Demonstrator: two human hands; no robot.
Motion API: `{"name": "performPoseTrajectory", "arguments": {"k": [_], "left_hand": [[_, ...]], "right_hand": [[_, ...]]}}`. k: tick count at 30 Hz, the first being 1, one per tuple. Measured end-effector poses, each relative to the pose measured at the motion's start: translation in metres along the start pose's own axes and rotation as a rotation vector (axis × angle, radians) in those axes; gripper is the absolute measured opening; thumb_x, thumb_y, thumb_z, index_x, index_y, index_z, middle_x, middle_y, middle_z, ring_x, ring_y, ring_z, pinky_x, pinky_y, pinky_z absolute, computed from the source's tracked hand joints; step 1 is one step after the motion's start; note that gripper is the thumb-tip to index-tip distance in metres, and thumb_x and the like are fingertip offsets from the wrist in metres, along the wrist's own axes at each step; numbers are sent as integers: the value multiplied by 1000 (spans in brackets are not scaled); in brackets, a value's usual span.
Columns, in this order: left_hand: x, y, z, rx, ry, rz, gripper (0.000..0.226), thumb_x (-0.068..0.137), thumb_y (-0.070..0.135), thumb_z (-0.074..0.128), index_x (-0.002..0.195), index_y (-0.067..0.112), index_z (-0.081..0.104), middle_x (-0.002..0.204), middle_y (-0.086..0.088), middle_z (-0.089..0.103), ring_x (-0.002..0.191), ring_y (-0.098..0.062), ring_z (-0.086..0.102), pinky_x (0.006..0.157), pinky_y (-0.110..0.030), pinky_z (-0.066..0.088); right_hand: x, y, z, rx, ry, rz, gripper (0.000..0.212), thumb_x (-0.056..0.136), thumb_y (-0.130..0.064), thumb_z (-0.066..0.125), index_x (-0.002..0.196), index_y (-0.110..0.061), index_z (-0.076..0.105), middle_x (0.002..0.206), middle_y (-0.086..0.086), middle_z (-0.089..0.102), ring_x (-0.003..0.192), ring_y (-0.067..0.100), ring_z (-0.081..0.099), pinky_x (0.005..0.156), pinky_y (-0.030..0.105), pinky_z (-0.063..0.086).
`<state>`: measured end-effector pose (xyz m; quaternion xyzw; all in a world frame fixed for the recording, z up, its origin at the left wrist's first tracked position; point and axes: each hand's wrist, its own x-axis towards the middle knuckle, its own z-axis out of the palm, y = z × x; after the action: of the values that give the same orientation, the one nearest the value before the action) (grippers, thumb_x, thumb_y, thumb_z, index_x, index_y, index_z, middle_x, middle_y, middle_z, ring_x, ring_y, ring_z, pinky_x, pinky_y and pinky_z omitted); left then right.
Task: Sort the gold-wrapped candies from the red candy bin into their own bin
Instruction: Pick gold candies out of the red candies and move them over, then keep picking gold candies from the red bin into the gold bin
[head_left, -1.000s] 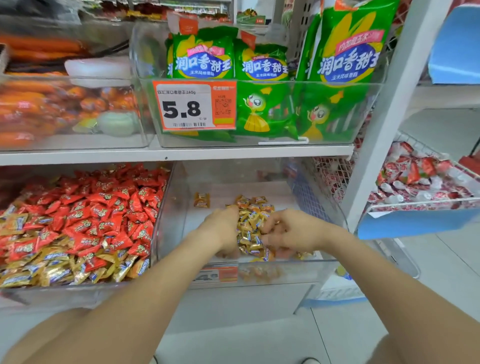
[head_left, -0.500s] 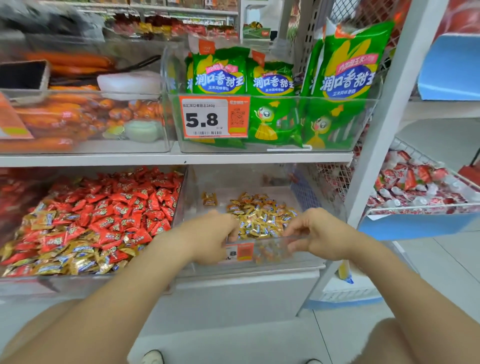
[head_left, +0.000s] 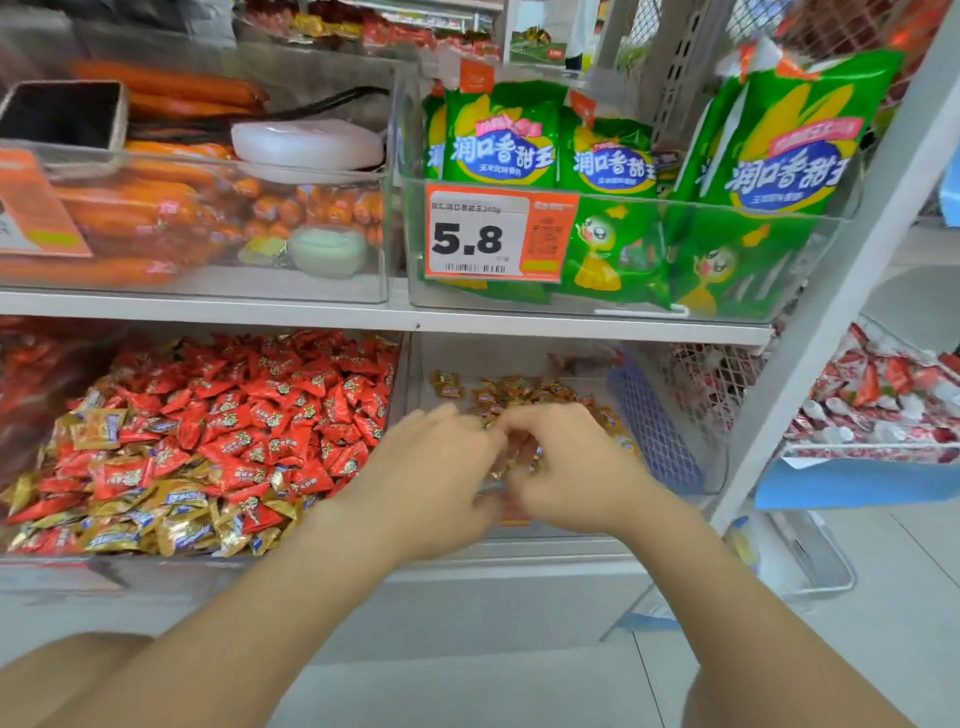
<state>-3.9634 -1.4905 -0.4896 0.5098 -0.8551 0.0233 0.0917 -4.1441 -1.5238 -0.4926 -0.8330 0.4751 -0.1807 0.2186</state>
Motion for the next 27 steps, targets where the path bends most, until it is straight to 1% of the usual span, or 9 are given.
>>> {"name": "performPoseTrajectory", "arguments": {"k": [4,6,8,10,13,17,20,25,27], "left_hand": [[-13,-36,-13,-5,210,49,17,74,35,60,90,31,56,79,13,45,84,-20,44,68,-37,39],[-25,-51,-12,-35,266,43,12,77,33,61,87,30,55,78,13,44,82,-19,43,69,-38,39],[-37,-59,-11,-68,313,49,10,81,30,62,86,29,54,78,13,43,81,-19,42,70,-37,39],[-46,-66,-12,-84,334,69,7,84,29,61,86,27,55,79,12,44,81,-20,43,71,-39,42],[-61,-79,-15,-99,318,52,6,87,30,59,86,26,55,83,8,49,83,-21,44,73,-43,44],[-89,-88,-19,-125,241,42,7,91,35,56,87,30,53,84,11,48,86,-18,44,77,-40,45],[-106,-82,-20,-111,195,30,7,91,39,56,90,33,54,85,14,50,88,-16,45,78,-39,46],[-110,-68,-23,-116,155,3,10,90,38,60,93,34,51,90,13,53,90,-16,47,75,-37,45],[-110,-68,-27,-102,113,-29,9,92,39,58,93,35,50,90,14,53,90,-15,50,74,-37,47]], "right_hand": [[17,-43,22,-17,155,-21,10,77,-27,46,71,-35,47,66,-12,57,68,17,57,63,40,51],[20,-58,30,-60,135,10,9,77,-31,43,74,-36,49,69,-11,58,71,20,59,64,40,52],[17,-66,30,-198,23,102,21,75,-31,48,93,-32,60,85,-7,66,84,25,64,68,37,54],[10,-66,25,-436,-178,226,38,78,-25,60,116,-31,59,108,1,66,102,30,65,77,36,54],[2,-59,27,-510,-288,309,53,81,-14,63,130,-34,56,121,2,61,112,32,62,83,39,54],[6,-43,37,-501,-247,305,36,83,-4,63,104,-33,70,107,0,68,101,27,66,77,38,55],[6,-32,36,-488,-238,271,30,87,-4,62,92,-34,66,101,1,68,91,27,64,77,36,54],[-10,-39,26,-572,-95,153,38,96,-8,59,124,-31,69,114,6,71,108,33,63,76,40,51],[-23,-41,28,-602,-94,137,38,97,-8,58,126,-32,66,112,5,71,107,33,62,73,40,50]]}}
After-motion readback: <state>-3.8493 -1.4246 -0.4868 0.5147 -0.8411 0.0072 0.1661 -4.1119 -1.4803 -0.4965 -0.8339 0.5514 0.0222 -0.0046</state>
